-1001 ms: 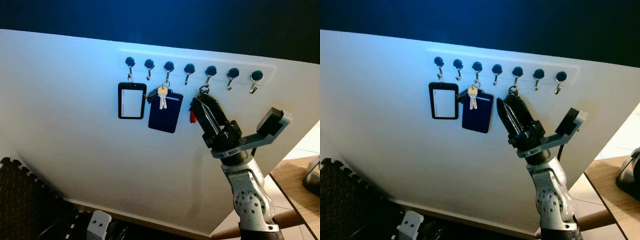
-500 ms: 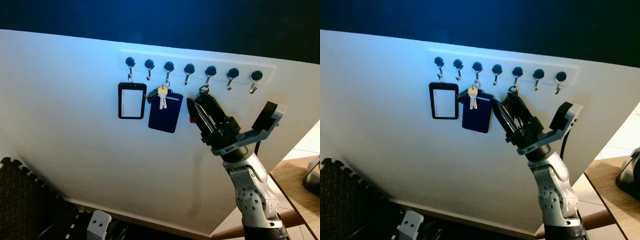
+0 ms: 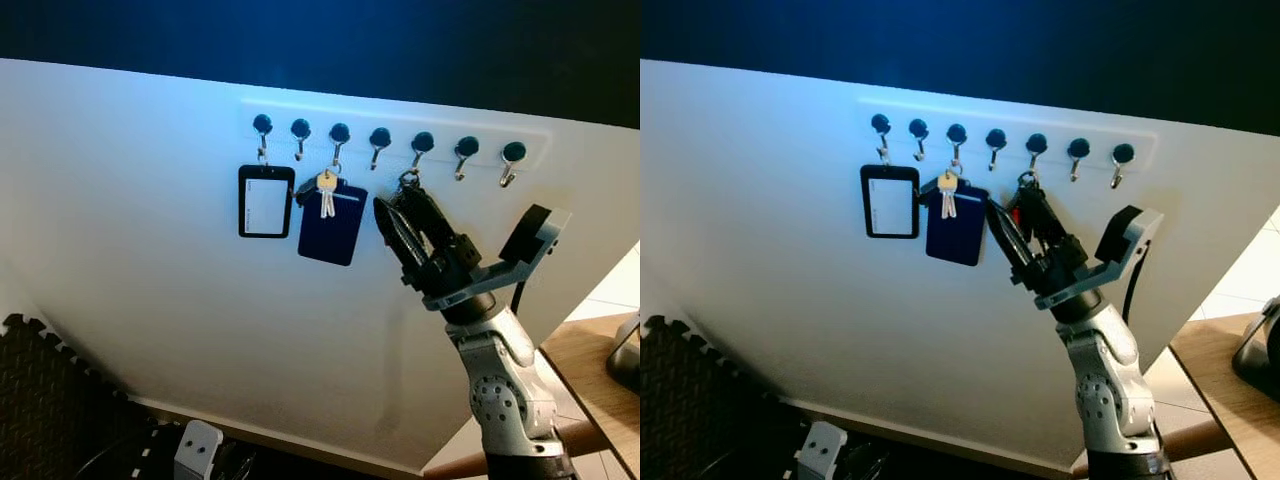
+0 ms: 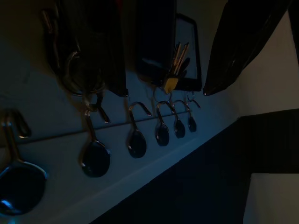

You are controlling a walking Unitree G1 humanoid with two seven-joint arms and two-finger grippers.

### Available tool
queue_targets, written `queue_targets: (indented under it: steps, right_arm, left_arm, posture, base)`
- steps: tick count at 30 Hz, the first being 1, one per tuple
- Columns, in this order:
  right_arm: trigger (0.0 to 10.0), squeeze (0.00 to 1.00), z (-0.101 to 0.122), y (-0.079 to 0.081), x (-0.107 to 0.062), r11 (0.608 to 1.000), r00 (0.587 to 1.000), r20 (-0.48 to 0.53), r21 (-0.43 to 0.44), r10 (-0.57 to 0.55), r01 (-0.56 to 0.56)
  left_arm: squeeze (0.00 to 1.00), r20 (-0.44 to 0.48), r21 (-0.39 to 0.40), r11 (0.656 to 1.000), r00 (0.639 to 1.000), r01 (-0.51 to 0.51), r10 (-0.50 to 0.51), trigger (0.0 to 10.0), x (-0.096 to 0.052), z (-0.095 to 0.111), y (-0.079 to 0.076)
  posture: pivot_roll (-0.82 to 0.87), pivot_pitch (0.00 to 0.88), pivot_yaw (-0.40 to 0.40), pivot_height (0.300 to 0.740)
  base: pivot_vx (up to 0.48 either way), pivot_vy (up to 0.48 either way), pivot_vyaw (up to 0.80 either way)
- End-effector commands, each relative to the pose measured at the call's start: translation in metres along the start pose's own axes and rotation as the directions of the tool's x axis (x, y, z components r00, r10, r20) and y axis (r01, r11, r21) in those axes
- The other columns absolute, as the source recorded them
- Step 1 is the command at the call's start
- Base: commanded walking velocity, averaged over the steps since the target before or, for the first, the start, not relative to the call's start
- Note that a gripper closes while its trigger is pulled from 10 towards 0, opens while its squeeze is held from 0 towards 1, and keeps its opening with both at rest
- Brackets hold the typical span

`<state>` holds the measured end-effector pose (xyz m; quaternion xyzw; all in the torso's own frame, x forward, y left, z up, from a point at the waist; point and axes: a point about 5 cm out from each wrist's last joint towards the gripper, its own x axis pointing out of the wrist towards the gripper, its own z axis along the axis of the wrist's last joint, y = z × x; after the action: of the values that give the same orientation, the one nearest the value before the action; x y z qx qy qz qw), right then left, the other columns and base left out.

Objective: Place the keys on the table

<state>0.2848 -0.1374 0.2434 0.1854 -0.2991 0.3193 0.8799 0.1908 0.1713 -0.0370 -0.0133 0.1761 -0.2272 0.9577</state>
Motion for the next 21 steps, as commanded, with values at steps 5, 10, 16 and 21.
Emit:
queue_targets:
  steps: [5,10,16,21]
  right_arm:
    - [10.0,0.00,0.008,-0.008,-0.002,0.998,0.996,0.055,-0.011,-0.065,0.066]
    - [10.0,0.00,0.007,-0.006,-0.010,0.997,0.996,0.057,-0.002,-0.071,0.071]
    - [10.0,0.00,0.005,-0.007,-0.017,0.995,0.994,0.049,-0.002,-0.101,0.101]
    - [10.0,0.00,0.005,-0.007,-0.015,0.995,0.994,0.049,0.001,-0.098,0.098]
  left_arm:
    - [0.00,-0.019,-0.004,1.000,1.000,0.000,0.000,10.0,-0.004,-0.005,0.000]
    - [0.00,-0.025,-0.006,1.000,1.000,-0.001,0.001,10.0,-0.005,-0.006,0.002]
    - [0.00,-0.045,-0.006,1.000,0.999,0.002,-0.002,10.0,-0.005,-0.008,0.004]
    - [0.00,-0.050,-0.005,1.000,0.999,0.004,-0.004,10.0,-0.004,-0.008,0.004]
  posture:
    - [0.09,0.109,-0.039,0.740]
    - [0.09,0.113,-0.031,0.740]
    - [0.08,0.116,-0.021,0.740]
    - [0.08,0.117,-0.022,0.740]
  base:
    - [0.000,0.000,0.00]
    - [0.000,0.000,0.00]
    - [0.000,0.000,0.00]
    - [0.000,0.000,0.00]
